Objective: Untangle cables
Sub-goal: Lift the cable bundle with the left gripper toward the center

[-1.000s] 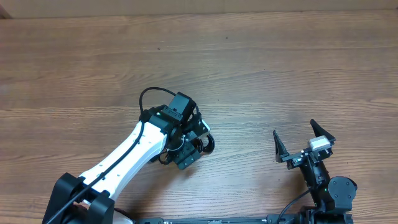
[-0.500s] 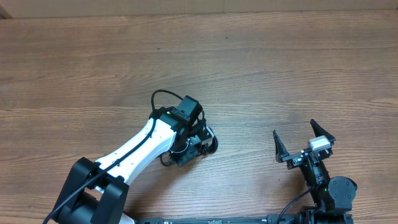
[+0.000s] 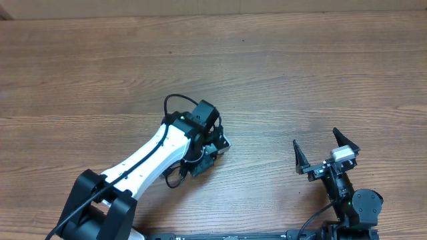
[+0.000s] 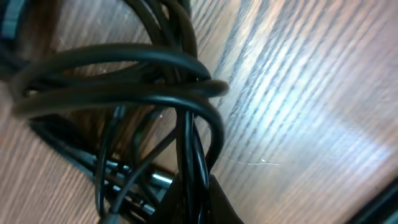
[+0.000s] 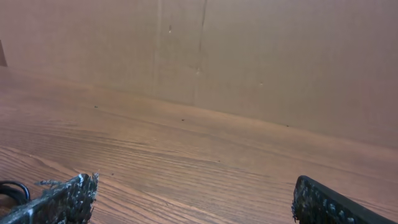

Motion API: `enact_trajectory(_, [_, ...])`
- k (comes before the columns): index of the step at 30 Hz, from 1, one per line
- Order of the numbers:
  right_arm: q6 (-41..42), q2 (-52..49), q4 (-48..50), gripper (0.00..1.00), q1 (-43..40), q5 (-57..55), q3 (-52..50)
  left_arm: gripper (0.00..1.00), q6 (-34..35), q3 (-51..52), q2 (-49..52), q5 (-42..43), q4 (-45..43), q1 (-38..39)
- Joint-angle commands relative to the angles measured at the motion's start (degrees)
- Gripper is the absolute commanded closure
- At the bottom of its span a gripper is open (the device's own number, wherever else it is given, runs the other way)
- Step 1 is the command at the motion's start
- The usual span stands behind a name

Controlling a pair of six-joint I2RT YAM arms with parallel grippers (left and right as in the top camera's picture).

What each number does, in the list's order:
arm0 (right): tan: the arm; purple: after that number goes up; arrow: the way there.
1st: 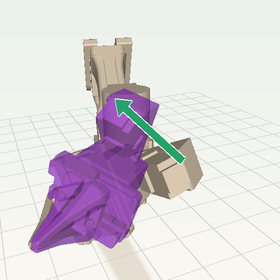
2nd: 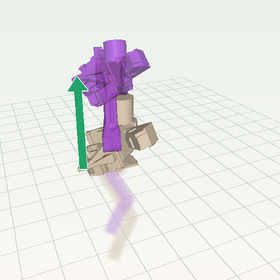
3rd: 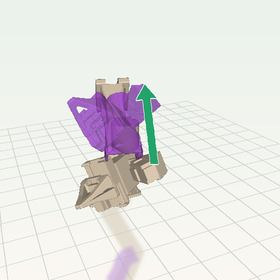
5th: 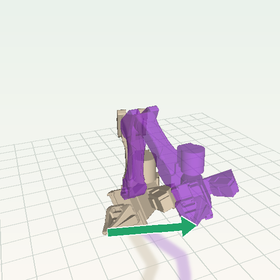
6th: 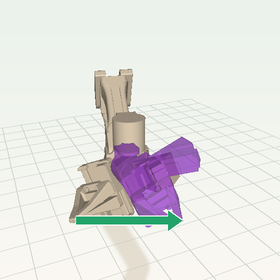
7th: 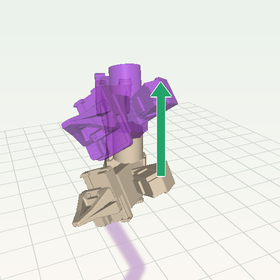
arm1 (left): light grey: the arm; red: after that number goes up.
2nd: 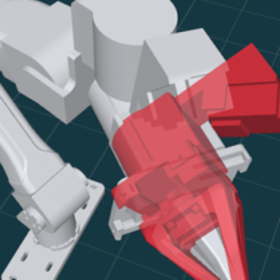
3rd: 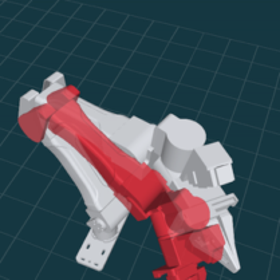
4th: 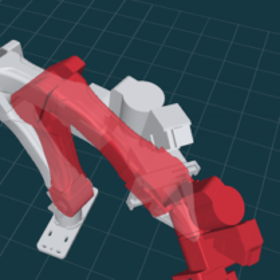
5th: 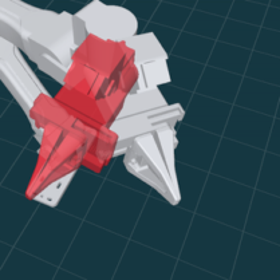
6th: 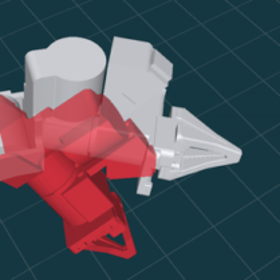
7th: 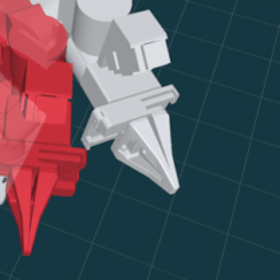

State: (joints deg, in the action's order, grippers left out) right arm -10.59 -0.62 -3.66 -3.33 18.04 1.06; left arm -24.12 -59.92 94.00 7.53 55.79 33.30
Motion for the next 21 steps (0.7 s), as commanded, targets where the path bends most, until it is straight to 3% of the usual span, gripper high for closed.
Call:
enact_trajectory(1, [-0.20,0.46,0.35,0.00,-0.17,0.07,-0.59,0.96,0.52,-8.39,-1.92,4.85,2.64,0.11])
enact_trajectory(11, [-0.17,0.46,0.35,0.00,-0.17,0.07,-0.59,0.96,0.48,-28.09,-3.50,18.14,12.79,0.11])
enact_trajectory(21, [-0.20,0.46,0.37,0.00,-0.17,0.07,-0.59,0.96,-2.84,-36.39,-3.50,32.89,23.21,-0.07])
